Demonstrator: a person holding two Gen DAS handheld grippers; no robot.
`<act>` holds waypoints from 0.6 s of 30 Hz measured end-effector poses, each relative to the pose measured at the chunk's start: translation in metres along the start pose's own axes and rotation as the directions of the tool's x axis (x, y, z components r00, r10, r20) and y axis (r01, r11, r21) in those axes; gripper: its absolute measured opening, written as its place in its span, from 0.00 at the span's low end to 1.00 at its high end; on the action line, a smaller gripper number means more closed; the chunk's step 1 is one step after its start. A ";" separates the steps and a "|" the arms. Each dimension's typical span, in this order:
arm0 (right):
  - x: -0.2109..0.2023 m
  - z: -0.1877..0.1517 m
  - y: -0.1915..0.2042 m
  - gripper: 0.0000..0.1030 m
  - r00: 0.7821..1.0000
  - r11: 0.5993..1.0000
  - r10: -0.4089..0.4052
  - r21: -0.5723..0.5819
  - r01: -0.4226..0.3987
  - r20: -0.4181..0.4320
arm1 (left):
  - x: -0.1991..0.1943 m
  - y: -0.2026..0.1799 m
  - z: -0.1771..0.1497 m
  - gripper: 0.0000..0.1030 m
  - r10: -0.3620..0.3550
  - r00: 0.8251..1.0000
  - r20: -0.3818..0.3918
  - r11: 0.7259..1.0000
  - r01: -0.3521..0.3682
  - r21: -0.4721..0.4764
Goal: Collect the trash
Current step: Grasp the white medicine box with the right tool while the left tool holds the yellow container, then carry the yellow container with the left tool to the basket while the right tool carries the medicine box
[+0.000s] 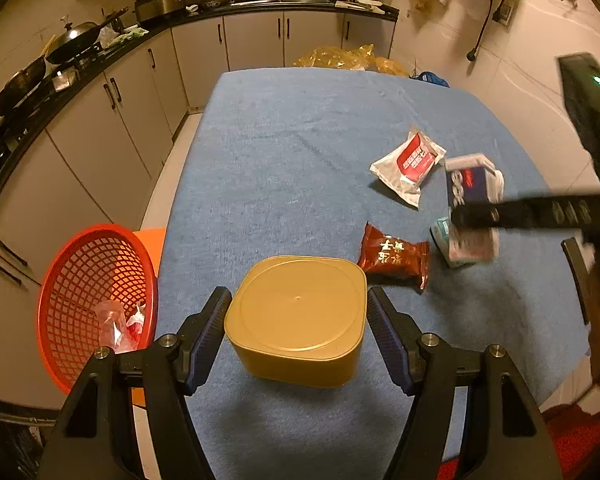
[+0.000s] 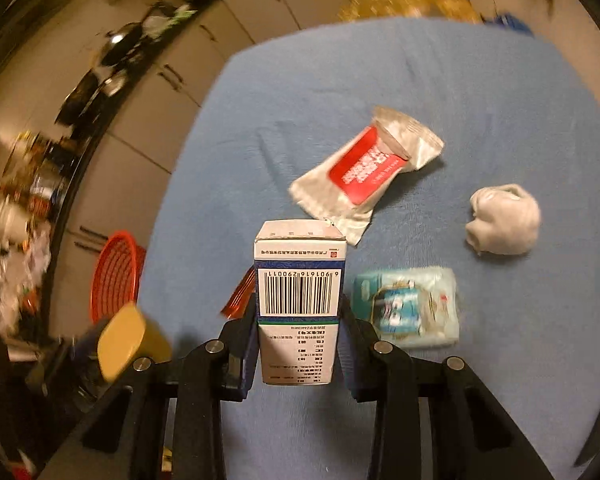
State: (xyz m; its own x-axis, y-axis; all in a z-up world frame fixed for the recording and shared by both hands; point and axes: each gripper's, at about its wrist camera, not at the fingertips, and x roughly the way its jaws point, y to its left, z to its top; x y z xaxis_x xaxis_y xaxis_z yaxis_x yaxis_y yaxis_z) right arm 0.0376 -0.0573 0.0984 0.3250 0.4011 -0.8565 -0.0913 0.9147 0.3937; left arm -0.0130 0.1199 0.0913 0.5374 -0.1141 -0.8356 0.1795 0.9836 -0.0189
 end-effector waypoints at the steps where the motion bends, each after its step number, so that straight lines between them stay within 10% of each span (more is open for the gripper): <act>1: -0.004 -0.005 0.005 0.36 1.000 1.000 -0.003 -0.020 0.003 0.009 | -0.001 0.000 0.000 0.66 0.001 1.000 0.004 1.000 -0.001 -0.002; 18: -0.008 -0.035 0.036 0.36 0.999 0.994 -0.047 -0.100 0.049 0.026 | -0.006 0.007 -0.006 0.66 -0.004 1.000 0.021 1.000 0.005 -0.018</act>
State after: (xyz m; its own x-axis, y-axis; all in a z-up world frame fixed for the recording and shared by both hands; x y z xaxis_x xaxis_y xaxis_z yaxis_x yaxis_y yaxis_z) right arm -0.0009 -0.0260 0.1074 0.3535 0.3565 -0.8649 -0.1688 0.9337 0.3158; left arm -0.0196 0.1281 0.0926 0.5534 -0.1213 -0.8240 0.1675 0.9853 -0.0325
